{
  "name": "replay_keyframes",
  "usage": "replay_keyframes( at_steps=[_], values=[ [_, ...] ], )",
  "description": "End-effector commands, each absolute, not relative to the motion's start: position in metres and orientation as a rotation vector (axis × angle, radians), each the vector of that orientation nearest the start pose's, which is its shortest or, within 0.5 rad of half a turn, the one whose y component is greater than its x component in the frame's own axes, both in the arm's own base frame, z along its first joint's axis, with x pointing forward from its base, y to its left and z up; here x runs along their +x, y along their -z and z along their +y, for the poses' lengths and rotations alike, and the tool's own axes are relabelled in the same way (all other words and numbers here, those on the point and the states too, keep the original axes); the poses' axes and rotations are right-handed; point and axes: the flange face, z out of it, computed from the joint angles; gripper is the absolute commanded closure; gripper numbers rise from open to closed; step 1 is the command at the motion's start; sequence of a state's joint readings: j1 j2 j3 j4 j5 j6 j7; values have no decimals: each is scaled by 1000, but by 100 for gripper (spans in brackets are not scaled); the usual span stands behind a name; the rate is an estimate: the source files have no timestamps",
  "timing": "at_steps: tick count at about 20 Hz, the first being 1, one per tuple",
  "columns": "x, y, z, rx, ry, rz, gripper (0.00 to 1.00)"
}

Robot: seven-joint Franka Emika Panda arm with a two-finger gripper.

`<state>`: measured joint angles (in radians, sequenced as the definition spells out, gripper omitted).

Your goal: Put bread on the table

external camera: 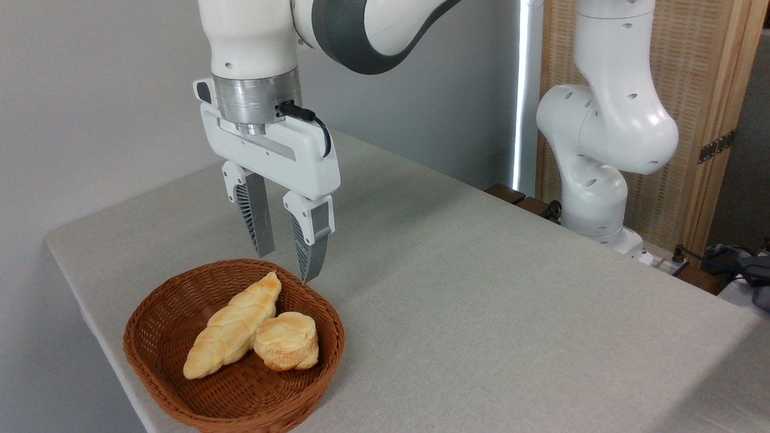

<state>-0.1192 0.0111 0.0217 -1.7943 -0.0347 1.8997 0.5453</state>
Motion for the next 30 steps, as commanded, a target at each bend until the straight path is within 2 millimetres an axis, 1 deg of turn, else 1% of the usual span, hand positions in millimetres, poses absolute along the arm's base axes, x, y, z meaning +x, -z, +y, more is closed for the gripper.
replay_keyframes(
  at_steps=[1, 3, 5, 6, 9, 10, 14, 16, 18, 22, 25, 30],
  values=[
    [569, -547, -57, -3000, 136, 1000, 0],
    [570, -546, -60, -2999, 141, 1006, 0],
    [573, -540, -65, -2992, 141, 1022, 0],
    [573, -539, -65, -2982, 138, 1029, 0],
    [576, -539, -65, -2910, 170, 1180, 0],
    [578, -536, -63, -2900, 167, 1204, 0],
    [593, -520, -59, -2857, 236, 1236, 0],
    [601, -509, -58, -2852, 254, 1230, 0],
    [606, -494, -58, -2841, 234, 1259, 0],
    [612, -473, -57, -2806, 173, 1321, 0],
    [615, -467, -55, -2797, 183, 1330, 0],
    [617, -451, -53, -2766, 127, 1345, 0]
  ],
)
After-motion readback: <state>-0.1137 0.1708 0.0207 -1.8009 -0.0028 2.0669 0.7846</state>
